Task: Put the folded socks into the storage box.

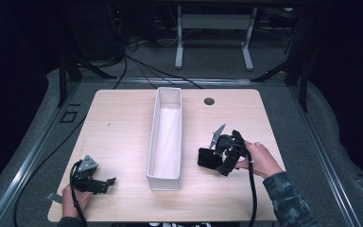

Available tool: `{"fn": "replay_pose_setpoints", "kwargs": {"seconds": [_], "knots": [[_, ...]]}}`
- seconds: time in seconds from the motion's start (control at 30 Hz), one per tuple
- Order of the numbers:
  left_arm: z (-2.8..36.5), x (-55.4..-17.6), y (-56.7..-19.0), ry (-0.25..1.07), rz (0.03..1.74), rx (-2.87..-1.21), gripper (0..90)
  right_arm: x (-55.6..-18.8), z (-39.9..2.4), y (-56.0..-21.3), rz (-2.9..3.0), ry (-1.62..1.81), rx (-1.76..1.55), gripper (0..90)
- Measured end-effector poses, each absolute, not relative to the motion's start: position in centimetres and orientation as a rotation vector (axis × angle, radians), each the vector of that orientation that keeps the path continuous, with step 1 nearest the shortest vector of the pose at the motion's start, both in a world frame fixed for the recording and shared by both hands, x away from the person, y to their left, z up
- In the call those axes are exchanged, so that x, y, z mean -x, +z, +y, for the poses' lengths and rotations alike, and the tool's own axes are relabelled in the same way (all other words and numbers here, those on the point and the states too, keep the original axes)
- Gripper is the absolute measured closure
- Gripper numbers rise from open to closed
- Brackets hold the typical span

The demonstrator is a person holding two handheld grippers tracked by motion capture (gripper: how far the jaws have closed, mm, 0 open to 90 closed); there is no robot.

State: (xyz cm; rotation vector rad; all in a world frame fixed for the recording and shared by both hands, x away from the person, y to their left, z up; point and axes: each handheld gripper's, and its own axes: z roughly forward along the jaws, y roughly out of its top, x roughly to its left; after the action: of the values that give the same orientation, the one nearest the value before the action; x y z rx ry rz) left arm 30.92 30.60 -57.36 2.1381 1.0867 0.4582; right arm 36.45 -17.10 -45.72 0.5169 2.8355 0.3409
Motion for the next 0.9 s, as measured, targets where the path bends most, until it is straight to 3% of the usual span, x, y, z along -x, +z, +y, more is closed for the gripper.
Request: {"fn": "replay_pose_setpoints", "kwargs": {"seconds": [0.6, 0.9], "knots": [[30.6, -30.9, -57.4, 0.457, 1.085, -2.138, 0.3, -38.8, -13.1, -48.7, 2.910, 0.236, -0.386, 2.6], [30.6, -30.9, -57.4, 0.457, 1.085, -2.139, 0.3, -39.0, -12.2, -49.9, 2.903, 0.210, -0.356, 15.2]]}}
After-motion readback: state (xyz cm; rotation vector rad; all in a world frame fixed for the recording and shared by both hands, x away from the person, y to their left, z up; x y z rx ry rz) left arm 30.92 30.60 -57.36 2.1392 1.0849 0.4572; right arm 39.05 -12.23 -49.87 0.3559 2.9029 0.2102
